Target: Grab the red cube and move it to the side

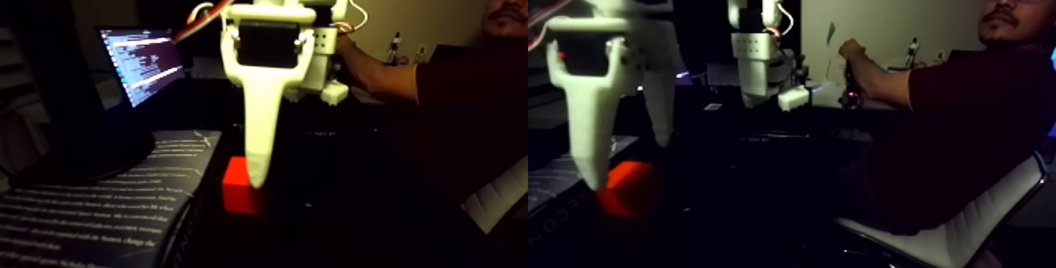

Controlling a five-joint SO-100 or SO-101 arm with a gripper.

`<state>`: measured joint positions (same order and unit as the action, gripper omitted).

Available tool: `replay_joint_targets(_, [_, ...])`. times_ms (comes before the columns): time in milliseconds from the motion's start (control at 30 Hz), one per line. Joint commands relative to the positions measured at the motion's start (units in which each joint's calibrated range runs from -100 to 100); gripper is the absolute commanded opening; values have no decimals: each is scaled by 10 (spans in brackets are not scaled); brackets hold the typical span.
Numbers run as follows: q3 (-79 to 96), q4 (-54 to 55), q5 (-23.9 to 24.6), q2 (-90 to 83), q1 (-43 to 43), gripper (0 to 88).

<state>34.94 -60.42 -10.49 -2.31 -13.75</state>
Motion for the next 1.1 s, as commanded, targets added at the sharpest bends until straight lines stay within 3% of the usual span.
replay_joint_targets(0, [-21,-6,-7,0,-3,317])
replay_joint_targets(1067, [-123,-16,-8,123,-22,317])
